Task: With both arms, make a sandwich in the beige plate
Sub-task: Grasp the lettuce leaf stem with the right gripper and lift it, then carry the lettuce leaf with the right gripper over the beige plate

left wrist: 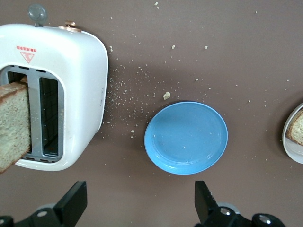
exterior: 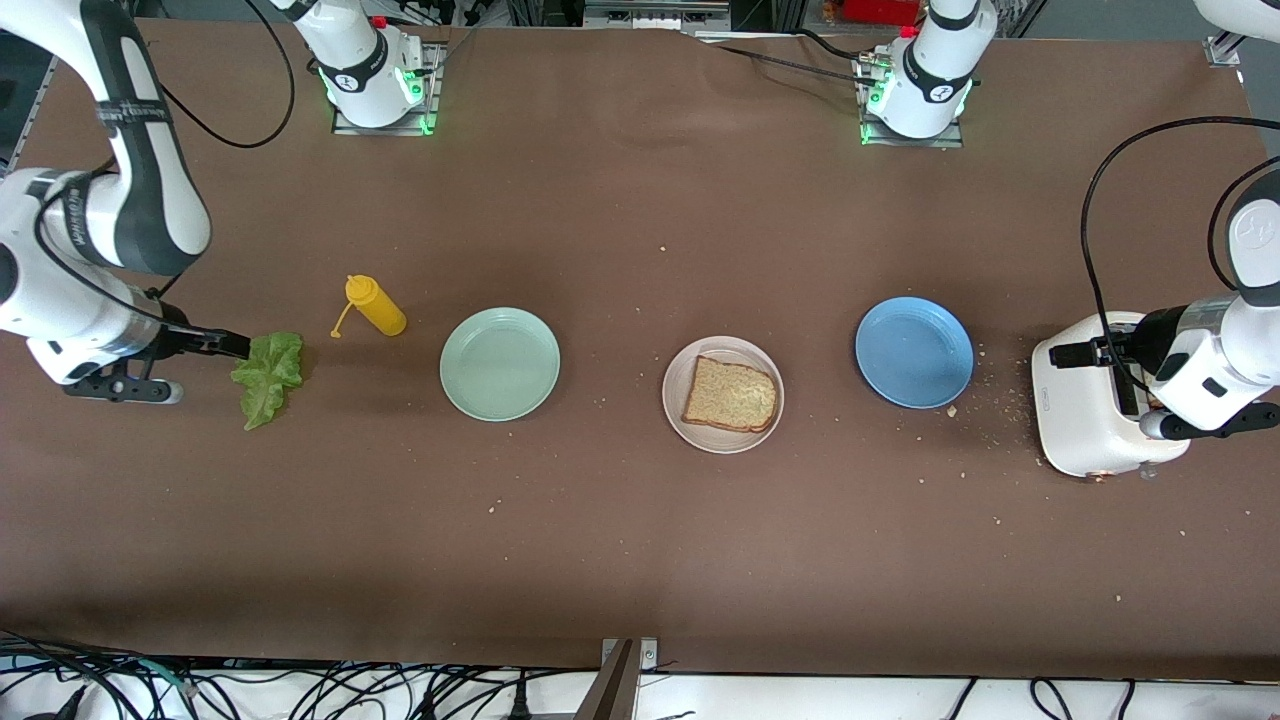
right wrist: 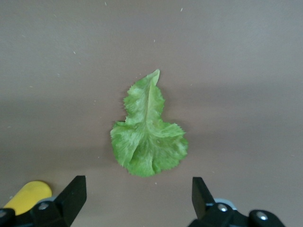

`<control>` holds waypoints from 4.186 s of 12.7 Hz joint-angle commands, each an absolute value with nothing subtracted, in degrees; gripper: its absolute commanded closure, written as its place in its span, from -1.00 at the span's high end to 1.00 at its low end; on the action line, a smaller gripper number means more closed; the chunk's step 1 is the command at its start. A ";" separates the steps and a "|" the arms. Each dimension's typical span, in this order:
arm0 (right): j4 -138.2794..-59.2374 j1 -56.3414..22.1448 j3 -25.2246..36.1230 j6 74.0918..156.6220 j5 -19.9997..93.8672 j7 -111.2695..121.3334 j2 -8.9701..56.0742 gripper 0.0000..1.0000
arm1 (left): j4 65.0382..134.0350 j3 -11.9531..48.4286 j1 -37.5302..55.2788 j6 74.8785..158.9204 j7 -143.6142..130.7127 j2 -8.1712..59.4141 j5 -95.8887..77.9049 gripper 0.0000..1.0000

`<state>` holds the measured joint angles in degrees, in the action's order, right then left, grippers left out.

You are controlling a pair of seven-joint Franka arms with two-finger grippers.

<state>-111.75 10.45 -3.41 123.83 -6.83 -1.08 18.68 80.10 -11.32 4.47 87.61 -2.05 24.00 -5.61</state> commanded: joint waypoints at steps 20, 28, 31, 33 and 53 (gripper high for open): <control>-114.53 14.77 -5.79 133.86 -7.56 -2.02 27.00 -1.00 | 80.60 -11.25 5.10 87.28 -2.99 23.82 -3.60 1.00; -94.77 14.77 -12.38 106.29 -7.38 -5.16 22.68 -1.00 | 80.68 -11.25 5.10 87.28 -2.99 23.91 -3.69 1.00; -90.71 14.77 -17.73 99.51 -6.77 -14.55 21.63 -1.00 | 80.60 -11.42 4.31 87.28 -2.46 23.73 -3.60 1.00; -89.22 14.77 -20.99 97.74 -1.96 -22.20 20.84 -1.00 | 80.86 -11.86 3.96 87.10 -2.29 23.56 -3.52 1.00; -79.67 -15.25 -33.61 138.33 -9.84 -101.67 39.87 -1.00 | 103.27 -11.34 -10.46 110.13 19.78 14.33 2.90 0.90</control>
